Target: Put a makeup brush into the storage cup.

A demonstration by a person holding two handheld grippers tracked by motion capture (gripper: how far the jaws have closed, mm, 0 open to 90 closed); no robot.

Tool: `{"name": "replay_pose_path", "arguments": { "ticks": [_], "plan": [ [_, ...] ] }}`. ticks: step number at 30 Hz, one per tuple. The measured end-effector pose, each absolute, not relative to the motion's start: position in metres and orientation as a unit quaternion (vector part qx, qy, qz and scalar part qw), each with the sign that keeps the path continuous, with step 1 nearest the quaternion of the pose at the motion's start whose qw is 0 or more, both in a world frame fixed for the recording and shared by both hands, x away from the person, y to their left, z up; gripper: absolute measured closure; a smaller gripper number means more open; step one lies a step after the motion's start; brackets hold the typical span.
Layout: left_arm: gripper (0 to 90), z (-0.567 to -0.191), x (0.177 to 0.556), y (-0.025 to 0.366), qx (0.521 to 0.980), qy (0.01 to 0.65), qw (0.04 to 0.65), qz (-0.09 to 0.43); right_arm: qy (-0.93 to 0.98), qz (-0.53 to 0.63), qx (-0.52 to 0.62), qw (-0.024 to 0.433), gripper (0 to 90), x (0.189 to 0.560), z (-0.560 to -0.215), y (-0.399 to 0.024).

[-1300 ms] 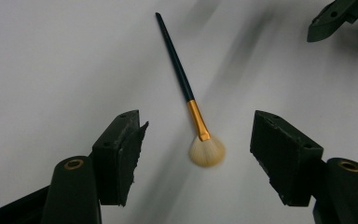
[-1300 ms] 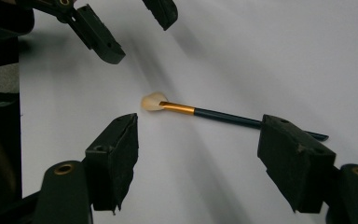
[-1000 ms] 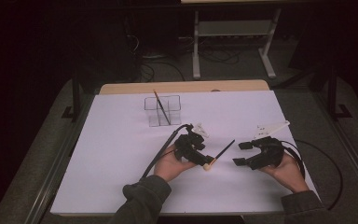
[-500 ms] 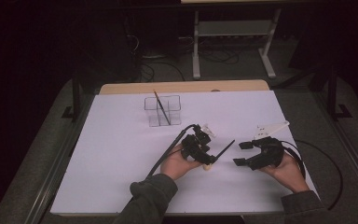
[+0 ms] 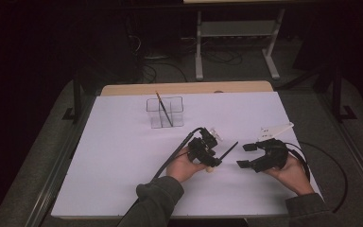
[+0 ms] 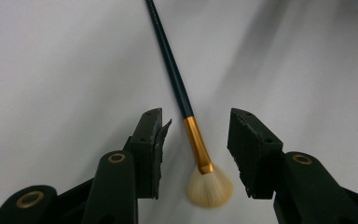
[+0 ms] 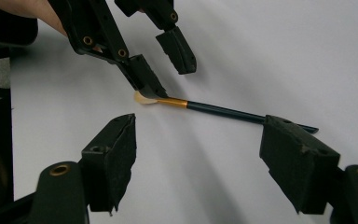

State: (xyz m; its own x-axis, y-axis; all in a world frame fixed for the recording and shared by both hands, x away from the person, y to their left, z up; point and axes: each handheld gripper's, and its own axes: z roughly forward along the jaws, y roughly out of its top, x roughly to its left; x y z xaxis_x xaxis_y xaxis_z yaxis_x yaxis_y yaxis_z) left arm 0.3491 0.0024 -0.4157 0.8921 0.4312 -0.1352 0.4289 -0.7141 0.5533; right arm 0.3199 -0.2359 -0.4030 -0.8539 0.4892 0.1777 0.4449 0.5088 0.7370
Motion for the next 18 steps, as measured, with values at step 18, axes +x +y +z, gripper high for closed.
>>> {"name": "replay_pose_path", "arguments": {
  "ticks": [18],
  "plan": [
    [66.2, -0.4226, 0.3491, -0.0061, 0.938, 0.218, 0.270, 0.004, 0.869, 0.417, 0.266, 0.024, 26.0, 0.3192, -0.4019, -0.2361]
  ]
}}
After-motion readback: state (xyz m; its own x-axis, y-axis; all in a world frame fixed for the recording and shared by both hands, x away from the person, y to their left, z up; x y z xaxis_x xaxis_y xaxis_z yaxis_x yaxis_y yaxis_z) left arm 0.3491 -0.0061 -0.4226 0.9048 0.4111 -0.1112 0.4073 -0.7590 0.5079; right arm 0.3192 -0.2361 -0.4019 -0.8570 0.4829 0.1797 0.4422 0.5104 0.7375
